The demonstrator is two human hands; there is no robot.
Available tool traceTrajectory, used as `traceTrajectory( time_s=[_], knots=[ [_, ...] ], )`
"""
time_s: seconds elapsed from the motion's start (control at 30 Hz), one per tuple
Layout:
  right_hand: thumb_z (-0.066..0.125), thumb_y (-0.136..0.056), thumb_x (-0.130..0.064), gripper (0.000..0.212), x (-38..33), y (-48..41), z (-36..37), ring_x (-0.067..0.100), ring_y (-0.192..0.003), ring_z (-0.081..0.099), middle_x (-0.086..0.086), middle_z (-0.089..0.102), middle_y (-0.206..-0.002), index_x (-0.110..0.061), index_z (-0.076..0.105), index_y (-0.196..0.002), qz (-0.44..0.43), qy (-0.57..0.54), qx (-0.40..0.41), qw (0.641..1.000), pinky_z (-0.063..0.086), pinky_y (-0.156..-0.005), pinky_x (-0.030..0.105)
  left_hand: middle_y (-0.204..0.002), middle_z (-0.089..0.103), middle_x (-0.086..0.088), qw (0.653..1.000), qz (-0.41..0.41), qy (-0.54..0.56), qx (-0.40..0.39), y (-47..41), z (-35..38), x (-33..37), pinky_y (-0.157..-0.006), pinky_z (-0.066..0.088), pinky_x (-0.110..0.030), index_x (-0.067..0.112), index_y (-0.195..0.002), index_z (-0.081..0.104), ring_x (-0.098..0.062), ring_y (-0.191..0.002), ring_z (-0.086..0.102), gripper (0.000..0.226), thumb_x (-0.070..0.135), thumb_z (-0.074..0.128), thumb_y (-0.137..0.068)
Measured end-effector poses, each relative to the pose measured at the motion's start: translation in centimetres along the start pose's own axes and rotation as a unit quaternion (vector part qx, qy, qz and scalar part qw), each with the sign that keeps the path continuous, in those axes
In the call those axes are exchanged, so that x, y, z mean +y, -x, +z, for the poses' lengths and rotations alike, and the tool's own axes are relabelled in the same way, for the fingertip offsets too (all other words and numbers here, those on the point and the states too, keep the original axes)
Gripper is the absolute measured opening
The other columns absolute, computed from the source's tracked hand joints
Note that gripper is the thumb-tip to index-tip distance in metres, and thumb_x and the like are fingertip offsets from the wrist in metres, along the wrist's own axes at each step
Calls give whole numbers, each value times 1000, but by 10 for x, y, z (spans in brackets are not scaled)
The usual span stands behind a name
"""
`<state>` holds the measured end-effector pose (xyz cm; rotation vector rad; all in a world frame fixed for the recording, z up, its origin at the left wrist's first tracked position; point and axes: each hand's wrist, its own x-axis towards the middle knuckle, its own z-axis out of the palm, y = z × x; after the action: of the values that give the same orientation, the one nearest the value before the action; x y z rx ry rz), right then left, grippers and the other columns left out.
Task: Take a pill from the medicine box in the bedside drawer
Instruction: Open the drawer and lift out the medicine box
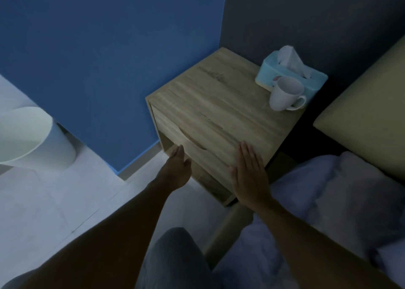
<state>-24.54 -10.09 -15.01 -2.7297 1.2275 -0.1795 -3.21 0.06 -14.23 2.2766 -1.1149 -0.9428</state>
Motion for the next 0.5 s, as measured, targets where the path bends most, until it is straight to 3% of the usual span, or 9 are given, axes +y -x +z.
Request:
traceTrajectory(
  time_s=[0.17,0.27,0.5],
  knots=[
    [26,-102,-40,64,3,-2,7,27,-153,19,14,24,-164,-5,26,-156,-1,27,7,1000,22,-123,47,-165,-1,-7,994,-21,100,26,-34,22,5,-119,9,-36,11,-156,0,-21,-152,0,69,33,37,-103],
    [31,-102,-39,64,3,-3,9,27,-152,20,15,25,-164,-4,27,-155,3,37,8,999,24,-122,48,-165,8,-2,972,2,223,79,-51,33,17,-122,15,-42,20,-157,-2,-20,-151,9,74,32,45,-100],
    [31,-103,-39,63,1,-4,14,27,-152,21,15,25,-163,-4,28,-155,6,47,19,999,23,-122,47,-164,11,2,905,-30,406,122,-68,63,23,-107,26,-27,30,-153,-18,-18,-145,22,88,21,50,-97]
  ],
)
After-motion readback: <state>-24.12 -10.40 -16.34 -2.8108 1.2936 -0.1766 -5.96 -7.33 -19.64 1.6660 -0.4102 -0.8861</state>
